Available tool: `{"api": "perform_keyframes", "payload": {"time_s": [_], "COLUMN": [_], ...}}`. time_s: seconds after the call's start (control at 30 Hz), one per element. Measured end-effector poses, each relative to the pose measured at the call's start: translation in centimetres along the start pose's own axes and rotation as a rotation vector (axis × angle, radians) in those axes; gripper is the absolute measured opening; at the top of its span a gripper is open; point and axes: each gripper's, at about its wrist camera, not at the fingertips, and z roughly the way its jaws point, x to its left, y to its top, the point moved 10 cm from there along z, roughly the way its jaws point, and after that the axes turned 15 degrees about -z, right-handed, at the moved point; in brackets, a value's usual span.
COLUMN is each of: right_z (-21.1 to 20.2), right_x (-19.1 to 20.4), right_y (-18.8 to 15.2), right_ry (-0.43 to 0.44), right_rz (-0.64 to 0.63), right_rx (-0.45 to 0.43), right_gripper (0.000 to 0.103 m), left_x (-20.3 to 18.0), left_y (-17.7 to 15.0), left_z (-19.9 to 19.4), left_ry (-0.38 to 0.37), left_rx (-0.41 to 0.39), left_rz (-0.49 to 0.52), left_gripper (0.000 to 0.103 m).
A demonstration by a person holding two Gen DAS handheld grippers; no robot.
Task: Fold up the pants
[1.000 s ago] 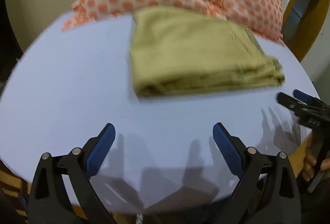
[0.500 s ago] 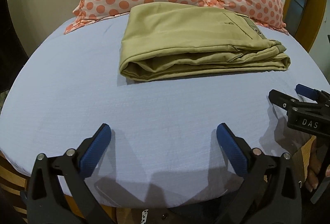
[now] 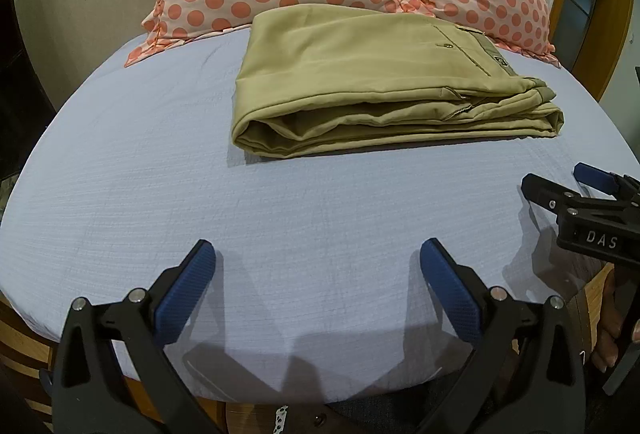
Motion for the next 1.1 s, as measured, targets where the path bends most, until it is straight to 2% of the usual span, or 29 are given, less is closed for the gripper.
{"api": "perform_keyframes", "payload": {"time_s": [1.1], "right_z": [0.06], "right_x": [0.05], "right_y": [0.01], "right_ry": [-0.004], "right_rz": [0.004], "right_rx": [-0.001], "right_gripper": [0.102], "left_x": [0.22], "left_y": [0.44], "left_z": [0.39], "left_ry": [0.012], "left_rx": [0.007], "left_rz": [-0.017], "left_gripper": [0.101]}}
